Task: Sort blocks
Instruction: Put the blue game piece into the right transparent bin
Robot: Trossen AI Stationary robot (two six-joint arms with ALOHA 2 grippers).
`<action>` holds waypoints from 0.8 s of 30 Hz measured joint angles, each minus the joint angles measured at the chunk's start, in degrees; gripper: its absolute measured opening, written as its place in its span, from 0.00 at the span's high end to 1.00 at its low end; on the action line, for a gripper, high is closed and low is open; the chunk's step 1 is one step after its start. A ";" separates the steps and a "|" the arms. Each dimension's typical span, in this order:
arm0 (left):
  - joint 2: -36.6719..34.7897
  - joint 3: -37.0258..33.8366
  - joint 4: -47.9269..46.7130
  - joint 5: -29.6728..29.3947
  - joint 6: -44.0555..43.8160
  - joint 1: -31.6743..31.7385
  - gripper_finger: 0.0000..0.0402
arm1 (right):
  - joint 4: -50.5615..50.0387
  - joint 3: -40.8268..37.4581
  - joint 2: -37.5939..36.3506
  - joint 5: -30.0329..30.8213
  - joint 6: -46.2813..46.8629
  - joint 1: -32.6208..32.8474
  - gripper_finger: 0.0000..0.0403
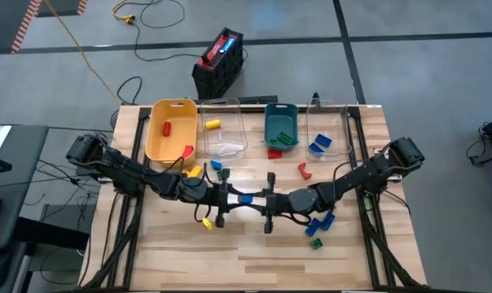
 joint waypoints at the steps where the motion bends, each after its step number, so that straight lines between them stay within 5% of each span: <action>1: 0.01 0.00 -0.32 -0.58 -0.75 -0.01 0.75 | -0.47 0.04 0.00 -0.01 0.37 -0.09 0.79; 6: 0.04 0.00 -4.36 -6.31 -2.17 0.00 0.59 | -2.84 0.16 -0.58 0.21 0.80 -0.24 0.79; 10: 0.04 0.02 -8.42 -10.65 -4.87 0.07 0.46 | -14.02 3.04 -3.82 0.68 3.68 -0.20 0.79; 19: 0.04 0.02 -12.72 -11.40 -9.99 0.96 0.40 | -64.84 8.86 -14.03 12.11 28.58 -5.87 0.79; 24: 0.04 0.03 -12.68 -10.66 -10.00 0.96 0.40 | -85.08 8.84 -18.78 12.26 43.41 -14.53 0.78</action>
